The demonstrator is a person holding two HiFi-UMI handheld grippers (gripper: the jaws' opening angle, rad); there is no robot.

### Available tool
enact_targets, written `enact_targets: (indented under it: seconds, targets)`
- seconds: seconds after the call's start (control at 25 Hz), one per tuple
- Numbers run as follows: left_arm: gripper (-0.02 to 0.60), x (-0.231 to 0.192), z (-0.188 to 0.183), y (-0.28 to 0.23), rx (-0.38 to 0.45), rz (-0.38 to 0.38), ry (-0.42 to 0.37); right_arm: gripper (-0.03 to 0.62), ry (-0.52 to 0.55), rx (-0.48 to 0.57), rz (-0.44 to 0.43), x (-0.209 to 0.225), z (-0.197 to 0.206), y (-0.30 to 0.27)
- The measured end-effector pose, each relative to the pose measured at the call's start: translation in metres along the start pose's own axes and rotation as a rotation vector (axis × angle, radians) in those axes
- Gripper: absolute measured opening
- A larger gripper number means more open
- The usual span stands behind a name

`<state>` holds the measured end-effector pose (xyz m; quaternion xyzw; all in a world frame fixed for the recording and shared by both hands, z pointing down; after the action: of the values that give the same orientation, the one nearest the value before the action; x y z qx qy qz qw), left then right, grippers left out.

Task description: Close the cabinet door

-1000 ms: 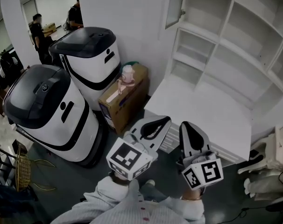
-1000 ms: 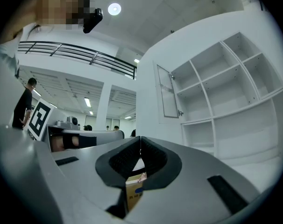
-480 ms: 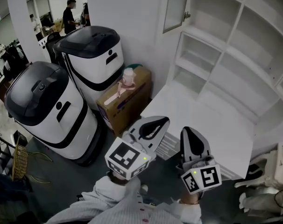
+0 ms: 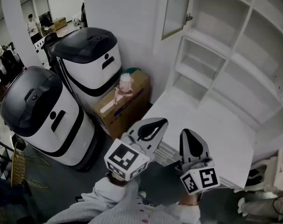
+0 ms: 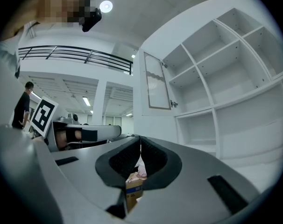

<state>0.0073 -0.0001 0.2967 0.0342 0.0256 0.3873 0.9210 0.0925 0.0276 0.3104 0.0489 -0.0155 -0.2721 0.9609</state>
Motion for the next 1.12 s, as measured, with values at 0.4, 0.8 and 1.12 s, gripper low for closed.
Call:
enact_targets:
  seconds: [0.4,0.8,1.12]
  targets:
    - [0.009,-0.089,-0.015,-0.065,0.023,0.013,-0.009,0.015,0.032,0.013,0.004,0.04,-0.008,-0.108]
    - [0.009,-0.167,-0.016,-0.103,0.027,0.034,-0.028,0.015,0.056,0.013,0.043,0.068,-0.001,-0.195]
    - [0.009,-0.201,-0.014,-0.113,0.031,0.026,-0.038,0.015,0.108,0.0,0.08,0.077,0.005,-0.227]
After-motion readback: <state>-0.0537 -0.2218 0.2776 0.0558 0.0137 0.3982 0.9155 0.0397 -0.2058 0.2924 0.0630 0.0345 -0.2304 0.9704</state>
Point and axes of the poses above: the fingertips, and each gripper's own axes: y backward along the fingers, x to its right, z out of its underside, the point moved 2 cm from there along y, backward along the fingers, and after that the axes turned 7 degrees about -z, right-handed, at the moved point
